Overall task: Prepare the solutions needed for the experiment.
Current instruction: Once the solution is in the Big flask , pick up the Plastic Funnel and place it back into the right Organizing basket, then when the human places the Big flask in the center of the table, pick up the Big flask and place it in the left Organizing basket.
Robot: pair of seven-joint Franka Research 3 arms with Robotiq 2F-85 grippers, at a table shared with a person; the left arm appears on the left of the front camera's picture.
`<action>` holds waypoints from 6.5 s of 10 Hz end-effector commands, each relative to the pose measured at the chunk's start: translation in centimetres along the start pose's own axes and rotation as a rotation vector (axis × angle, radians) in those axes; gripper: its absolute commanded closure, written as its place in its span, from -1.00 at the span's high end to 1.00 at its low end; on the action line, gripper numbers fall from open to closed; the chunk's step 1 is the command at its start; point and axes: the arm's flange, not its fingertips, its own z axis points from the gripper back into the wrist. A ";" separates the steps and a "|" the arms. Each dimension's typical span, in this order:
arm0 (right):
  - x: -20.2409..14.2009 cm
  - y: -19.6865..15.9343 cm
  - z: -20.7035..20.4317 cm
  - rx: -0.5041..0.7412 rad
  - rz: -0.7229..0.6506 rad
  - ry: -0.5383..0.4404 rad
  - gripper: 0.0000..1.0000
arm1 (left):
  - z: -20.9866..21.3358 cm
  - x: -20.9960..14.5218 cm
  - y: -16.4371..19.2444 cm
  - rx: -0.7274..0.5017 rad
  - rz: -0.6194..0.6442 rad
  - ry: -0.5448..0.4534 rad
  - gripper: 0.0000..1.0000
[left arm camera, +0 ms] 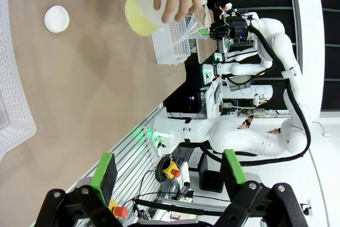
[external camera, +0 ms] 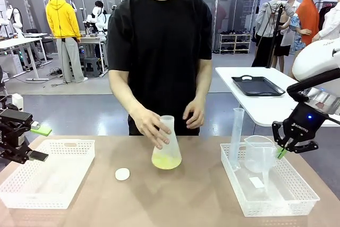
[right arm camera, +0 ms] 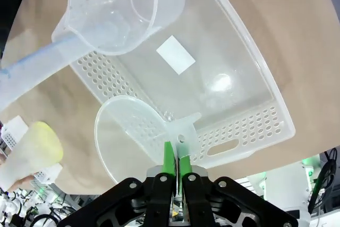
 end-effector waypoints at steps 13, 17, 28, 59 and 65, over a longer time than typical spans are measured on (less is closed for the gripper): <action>-0.6 1.0 -0.4 -0.014 -0.045 0.000 -0.10 | -0.1 0.1 -0.3 -0.024 -0.009 -0.008 1.00; -0.6 1.0 -0.4 -0.014 -0.045 0.000 -0.10 | -0.1 0.1 -0.3 -0.024 -0.009 -0.008 1.00; -8.3 2.4 5.7 0.235 0.110 -0.159 -0.10 | -0.1 0.1 -0.3 -0.024 -0.009 -0.008 1.00; -11.3 1.5 7.6 0.759 0.450 0.176 0.91 | -0.1 0.1 -0.3 -0.024 -0.009 -0.008 1.00; -11.3 1.5 7.6 0.759 0.450 0.176 0.91 | -1.0 5.0 -0.8 -0.046 -0.385 0.077 1.00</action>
